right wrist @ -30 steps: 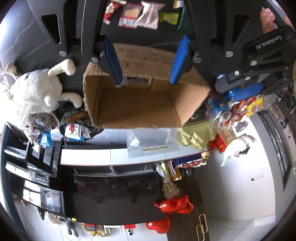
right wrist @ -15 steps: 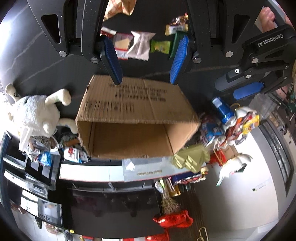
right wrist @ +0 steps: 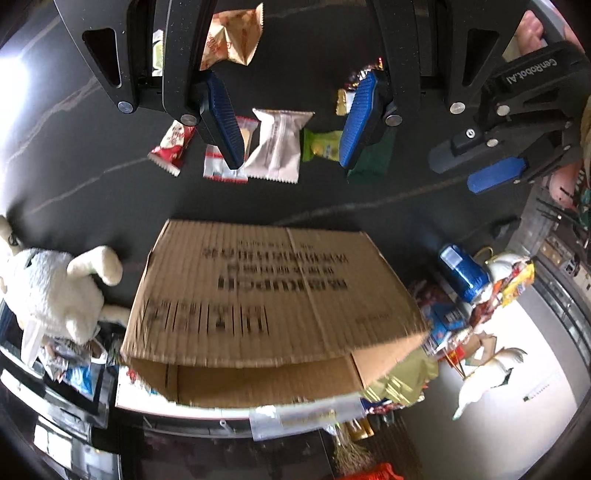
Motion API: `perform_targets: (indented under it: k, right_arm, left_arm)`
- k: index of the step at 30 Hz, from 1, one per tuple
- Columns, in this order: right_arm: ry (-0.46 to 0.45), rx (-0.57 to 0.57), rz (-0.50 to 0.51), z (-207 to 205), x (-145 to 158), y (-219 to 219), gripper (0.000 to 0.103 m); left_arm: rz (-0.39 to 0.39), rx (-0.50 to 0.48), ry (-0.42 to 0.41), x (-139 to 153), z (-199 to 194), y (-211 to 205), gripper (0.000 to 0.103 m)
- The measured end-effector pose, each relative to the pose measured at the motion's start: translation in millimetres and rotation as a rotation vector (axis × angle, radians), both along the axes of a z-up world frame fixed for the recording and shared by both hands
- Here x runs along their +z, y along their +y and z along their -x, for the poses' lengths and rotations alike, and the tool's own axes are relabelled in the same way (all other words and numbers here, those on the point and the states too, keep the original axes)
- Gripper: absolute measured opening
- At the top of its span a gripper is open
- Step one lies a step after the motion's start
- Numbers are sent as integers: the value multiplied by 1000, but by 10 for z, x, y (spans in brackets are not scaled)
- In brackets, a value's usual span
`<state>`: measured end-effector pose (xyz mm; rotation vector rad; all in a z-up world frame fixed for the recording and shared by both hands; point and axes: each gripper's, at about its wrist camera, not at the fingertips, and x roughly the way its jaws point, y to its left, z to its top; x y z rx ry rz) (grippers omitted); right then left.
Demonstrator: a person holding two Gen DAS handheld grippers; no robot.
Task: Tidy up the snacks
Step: 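Grasp the green packet with the left tool while the right tool grasps the white wafer packet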
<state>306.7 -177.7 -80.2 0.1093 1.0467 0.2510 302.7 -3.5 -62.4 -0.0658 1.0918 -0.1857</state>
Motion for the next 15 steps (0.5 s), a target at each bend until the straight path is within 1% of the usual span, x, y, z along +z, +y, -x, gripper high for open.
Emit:
perform_targets:
  k: [4,9,15]
  right_arm:
    - [43,1,-5,-30,-126,-1,55]
    - [102,-3,-26,-69,-289,-10,55]
    - [140,-22,-40,-123,-425,-26,55]
  left_arm:
    - [1,-1,64,-184,-54,-17,66]
    - [11,4,124,-363,-108,-46,66]
    - [15,23,160,-481,-172,-54,68]
